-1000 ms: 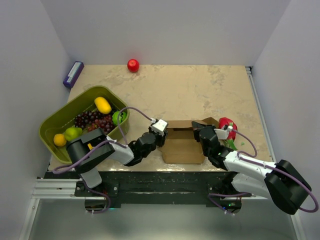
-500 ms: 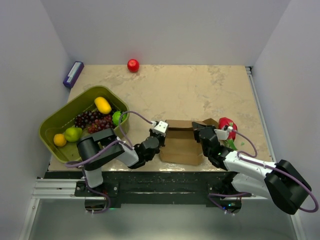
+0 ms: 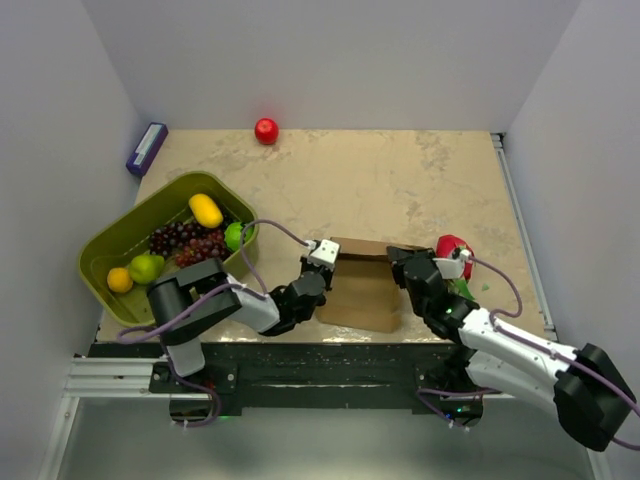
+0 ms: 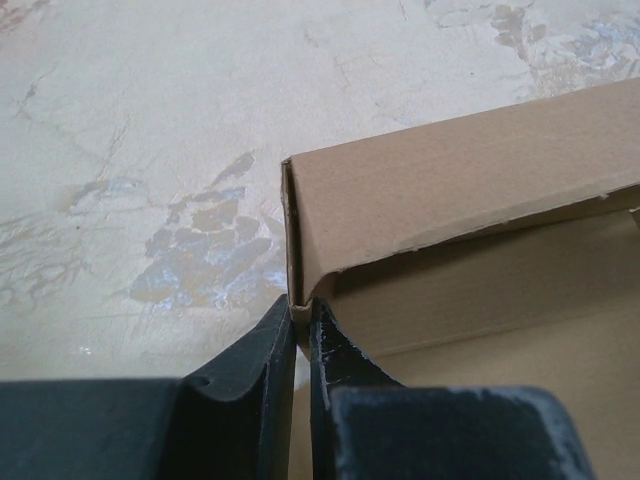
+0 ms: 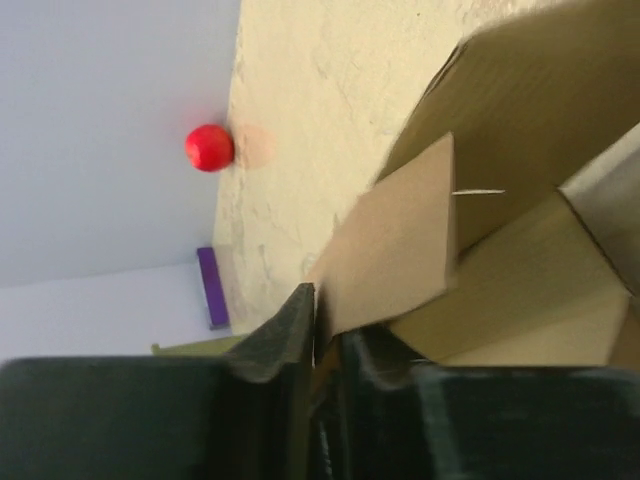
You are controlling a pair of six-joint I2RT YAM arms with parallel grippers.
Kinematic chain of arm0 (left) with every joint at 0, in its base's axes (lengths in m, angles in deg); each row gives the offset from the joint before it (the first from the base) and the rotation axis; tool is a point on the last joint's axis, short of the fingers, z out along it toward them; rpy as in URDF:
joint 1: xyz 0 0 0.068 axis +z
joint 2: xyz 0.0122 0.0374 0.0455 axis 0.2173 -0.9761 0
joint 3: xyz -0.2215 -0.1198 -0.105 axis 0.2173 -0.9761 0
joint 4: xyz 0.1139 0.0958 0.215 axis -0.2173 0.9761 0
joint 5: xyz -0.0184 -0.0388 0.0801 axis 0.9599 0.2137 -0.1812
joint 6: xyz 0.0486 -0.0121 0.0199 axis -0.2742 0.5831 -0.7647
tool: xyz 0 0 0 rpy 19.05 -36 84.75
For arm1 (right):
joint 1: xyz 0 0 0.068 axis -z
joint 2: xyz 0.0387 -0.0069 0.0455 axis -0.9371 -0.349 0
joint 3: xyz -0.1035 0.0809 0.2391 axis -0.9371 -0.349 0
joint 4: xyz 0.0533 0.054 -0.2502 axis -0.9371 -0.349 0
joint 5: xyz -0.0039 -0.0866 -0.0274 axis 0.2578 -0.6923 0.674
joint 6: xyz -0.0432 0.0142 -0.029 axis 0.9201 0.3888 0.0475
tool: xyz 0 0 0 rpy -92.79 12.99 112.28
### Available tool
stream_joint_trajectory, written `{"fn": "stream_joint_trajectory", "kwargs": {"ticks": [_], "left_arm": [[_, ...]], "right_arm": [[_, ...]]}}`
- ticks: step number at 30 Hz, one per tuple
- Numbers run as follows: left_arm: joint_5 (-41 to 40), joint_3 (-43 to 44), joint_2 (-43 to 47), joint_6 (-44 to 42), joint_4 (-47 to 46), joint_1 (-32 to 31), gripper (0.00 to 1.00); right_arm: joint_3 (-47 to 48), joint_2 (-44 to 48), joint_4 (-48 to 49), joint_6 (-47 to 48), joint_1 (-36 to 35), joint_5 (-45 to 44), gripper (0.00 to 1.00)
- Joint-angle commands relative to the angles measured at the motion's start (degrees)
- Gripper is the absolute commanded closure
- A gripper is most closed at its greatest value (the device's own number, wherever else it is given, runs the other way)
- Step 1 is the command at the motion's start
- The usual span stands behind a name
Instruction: Fold the paper box
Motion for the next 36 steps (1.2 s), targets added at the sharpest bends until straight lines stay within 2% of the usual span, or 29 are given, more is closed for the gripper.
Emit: {"fn": "stream_joint_trajectory", "kwargs": {"ticks": [1,2,5,9,12,18,26,34,36], "left_arm": [[-1.71,2.28,6.61,3.73,16.25,2.36,1.00],[-0.22,2.72,7.41,4.97,19.10,2.71,1.00],[3.90,3.25,10.40,7.88,26.49,4.03,1.00],[7.69,4.48,12.51,10.08,34.41,6.05,1.00],[9.72,4.66,13.66,10.61,37.84,6.75,1.00],[11.30,5.62,14.10,11.58,42.50,7.81,1.00],[10.16,7.21,13.48,11.75,45.32,7.90,1.00],[9.28,8.09,13.57,12.02,46.29,7.90,1.00],[9.28,8.09,13.75,12.02,46.02,7.90,1.00]], "right_arm": [[3.18,6.59,-11.26,10.60,0.15,-2.81,0.69],[3.09,7.73,-13.35,12.01,0.23,-1.41,0.51],[3.01,12.74,-17.41,18.42,0.14,2.19,0.31],[2.83,18.28,-23.21,24.58,0.15,5.80,0.23],[3.18,19.52,-24.09,29.24,0.23,8.26,0.23],[6.25,10.74,-26.82,35.14,-0.03,14.50,0.31],[4.32,4.76,-24.71,35.23,-1.61,17.32,0.38],[5.12,-1.57,-24.01,35.41,-3.19,17.50,0.40],[4.77,-2.97,-22.26,35.31,-3.28,17.76,0.44]]}}
